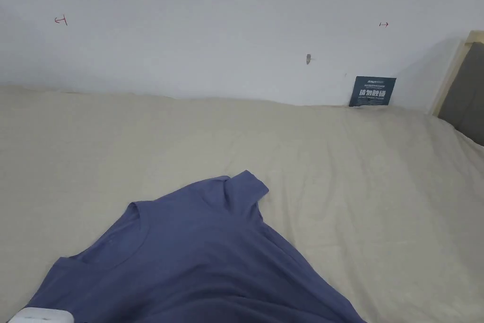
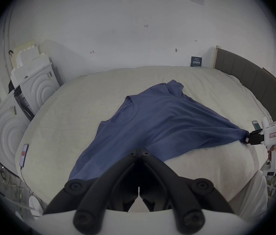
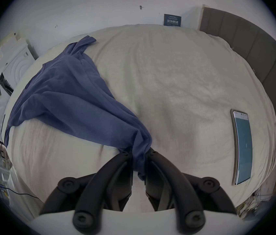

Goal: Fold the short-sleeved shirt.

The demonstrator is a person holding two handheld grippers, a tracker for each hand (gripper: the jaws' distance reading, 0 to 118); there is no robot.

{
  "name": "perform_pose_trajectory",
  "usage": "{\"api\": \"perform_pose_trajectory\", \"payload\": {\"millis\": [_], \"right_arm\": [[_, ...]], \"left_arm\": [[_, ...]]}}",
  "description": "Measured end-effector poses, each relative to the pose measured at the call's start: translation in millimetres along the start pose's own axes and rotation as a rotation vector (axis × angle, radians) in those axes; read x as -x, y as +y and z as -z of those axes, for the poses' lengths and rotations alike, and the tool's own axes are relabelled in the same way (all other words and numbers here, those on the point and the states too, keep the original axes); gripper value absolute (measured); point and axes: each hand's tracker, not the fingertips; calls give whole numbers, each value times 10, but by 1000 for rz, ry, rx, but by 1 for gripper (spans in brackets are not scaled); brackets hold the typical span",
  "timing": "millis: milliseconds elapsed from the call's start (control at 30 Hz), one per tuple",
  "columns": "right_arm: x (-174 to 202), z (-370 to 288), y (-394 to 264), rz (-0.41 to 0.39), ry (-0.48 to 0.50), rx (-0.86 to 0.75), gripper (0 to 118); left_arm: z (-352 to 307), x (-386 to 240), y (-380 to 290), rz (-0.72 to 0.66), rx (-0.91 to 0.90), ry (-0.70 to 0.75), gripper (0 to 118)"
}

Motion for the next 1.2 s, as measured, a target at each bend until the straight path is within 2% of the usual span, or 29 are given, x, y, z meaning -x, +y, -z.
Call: {"api": "perform_pose_trajectory", "payload": {"millis": [133, 333, 633, 700, 867, 1000, 1033, 1067, 1100, 1133, 1167, 1200], "right_arm": [[1, -98, 47, -15, -3, -20, 17], [-3, -286, 193, 8, 4, -72, 17], [100, -478, 339, -28, 19, -110, 17], [127, -506, 342, -36, 16, -115, 17], [226, -538, 330, -63, 5, -115, 17], [306, -583, 350, -81, 15, -109, 17], [315, -589, 353, -57, 24, -94, 17], [326, -604, 338, -26, 36, -93, 17], [334, -617, 319, -32, 54, -100, 17], [349, -635, 298, -48, 53, -99, 17], [373, -639, 295, -64, 44, -89, 17], [390, -636, 300, -76, 28, -74, 17]], "left_arm": [[176, -63, 183, 23, -28, -62, 0], [762, -248, 670, 72, -35, -178, 0], [2271, -404, 1655, 97, 55, -333, 0], [2599, -384, 1797, 82, 92, -291, 0], [3247, -319, 2000, 61, 133, -326, 0], [3622, -409, 2045, 135, 188, -315, 0], [3679, -431, 2045, 145, 192, -306, 2], [3761, -450, 2043, 160, 196, -311, 18], [3840, -454, 2067, 170, 222, -328, 64], [3888, -455, 2084, 161, 237, -332, 96], [3986, -463, 2086, 180, 262, -358, 108], [4070, -488, 2081, 211, 291, -346, 103]]}}
